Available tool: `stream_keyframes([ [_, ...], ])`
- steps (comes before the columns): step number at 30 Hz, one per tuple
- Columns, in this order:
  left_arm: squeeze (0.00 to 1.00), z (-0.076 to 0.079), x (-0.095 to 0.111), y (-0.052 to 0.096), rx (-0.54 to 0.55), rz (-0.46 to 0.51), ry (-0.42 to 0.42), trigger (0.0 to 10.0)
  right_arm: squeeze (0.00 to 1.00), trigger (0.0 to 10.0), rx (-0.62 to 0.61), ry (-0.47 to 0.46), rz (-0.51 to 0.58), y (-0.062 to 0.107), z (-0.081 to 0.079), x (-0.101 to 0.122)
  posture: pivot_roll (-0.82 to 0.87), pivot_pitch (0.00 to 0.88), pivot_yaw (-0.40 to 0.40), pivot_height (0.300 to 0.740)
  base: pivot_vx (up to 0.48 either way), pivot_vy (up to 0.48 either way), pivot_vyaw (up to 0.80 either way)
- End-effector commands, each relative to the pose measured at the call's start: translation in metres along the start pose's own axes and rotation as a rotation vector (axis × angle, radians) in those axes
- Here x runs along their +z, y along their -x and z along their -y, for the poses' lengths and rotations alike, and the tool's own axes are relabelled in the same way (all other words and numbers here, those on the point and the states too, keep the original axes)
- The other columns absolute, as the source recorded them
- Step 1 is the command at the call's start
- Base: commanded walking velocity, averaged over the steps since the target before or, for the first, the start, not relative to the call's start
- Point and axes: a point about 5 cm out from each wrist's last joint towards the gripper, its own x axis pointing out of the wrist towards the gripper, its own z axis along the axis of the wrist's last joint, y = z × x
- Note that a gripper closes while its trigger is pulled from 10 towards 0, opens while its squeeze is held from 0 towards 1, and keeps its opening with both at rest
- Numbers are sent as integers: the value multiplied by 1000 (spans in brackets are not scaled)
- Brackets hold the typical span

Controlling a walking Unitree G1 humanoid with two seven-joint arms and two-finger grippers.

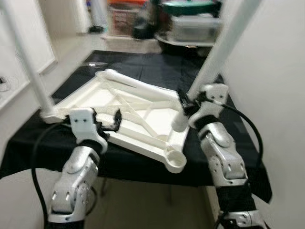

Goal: Building children table

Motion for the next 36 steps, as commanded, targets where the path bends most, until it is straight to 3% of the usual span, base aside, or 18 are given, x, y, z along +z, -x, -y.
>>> stream_keyframes([
  [1, 0, 0, -4, 1, -7, -21, -9, 10000, 0, 10000, -1, -4, 19, -1, -1, 3, 63, 35, -31, 740, 274, 0, 0],
  [17, 0, 2, -6, 3, -20, -32, -2, 10000, 0, 10000, 7, -21, 28, 0, 6, 5, 61, 28, -24, 740, 17, 0, 0],
  [26, 0, 15, -17, 17, -156, -84, 21, 10000, 0, 10000, 312, -172, -50, 4, 19, 0, 64, 39, -25, 740, 0, 0, 0],
  [36, 0, 27, -21, 33, -277, -130, 69, 10000, 0, 10000, 494, -233, -106, 7, 44, 6, 72, 64, -25, 740, 0, 0, 0],
])
